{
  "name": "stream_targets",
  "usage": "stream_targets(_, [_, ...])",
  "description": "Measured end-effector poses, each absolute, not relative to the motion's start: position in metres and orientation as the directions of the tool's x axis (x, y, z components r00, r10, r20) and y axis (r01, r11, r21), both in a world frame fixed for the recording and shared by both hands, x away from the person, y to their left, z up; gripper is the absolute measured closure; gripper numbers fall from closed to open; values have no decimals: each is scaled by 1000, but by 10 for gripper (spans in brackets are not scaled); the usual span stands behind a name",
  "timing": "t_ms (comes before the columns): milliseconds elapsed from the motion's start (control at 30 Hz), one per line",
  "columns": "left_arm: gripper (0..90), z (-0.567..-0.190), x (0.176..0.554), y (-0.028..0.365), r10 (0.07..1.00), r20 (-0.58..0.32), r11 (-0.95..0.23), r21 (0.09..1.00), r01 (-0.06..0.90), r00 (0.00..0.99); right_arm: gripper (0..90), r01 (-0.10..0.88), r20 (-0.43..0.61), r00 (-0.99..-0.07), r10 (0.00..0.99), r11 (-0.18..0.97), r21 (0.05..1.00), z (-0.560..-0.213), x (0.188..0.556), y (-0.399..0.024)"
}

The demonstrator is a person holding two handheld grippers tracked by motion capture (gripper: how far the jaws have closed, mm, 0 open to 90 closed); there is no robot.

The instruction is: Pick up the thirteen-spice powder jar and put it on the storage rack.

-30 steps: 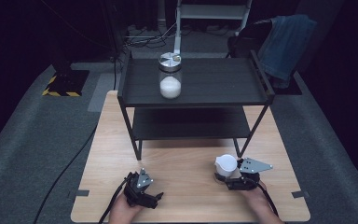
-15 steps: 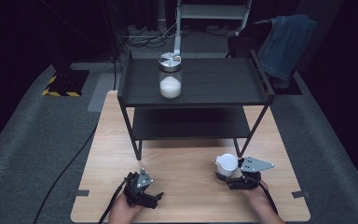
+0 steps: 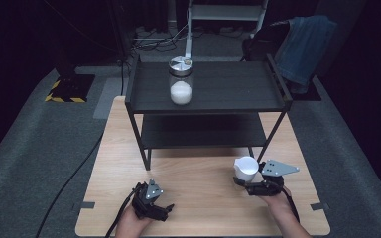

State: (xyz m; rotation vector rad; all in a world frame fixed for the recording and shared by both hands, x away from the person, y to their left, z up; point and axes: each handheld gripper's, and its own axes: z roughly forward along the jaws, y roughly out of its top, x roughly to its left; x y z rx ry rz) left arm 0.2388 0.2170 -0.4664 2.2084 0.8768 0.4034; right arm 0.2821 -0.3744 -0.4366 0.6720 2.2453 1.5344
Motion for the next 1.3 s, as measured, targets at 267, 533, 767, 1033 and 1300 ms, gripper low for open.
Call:
stream_targets(267, [27,-466,239,216,696,24,-512,717,473,718,303,170,-39,-833,552,322,932,-397,288,-378])
stream_targets(533, [27,-466,240,216,701,23,-508,719,475,713,303,149,-60,-827,559,321,935,-365,289,-372])
stream_targets(767, [27,-466,240,216,700,24,-508,718,475,713,303,124,-86,-828,554,330,936,-334,291,-366])
stream_targets(1033, [27,-466,240,216,700,24,-508,718,475,713,303,97,-110,-824,555,331,939,-298,290,-361])
stream_targets(1300, [28,-466,241,216,698,24,-510,718,473,716,303,84,-105,-820,563,299,950,-274,287,-363])
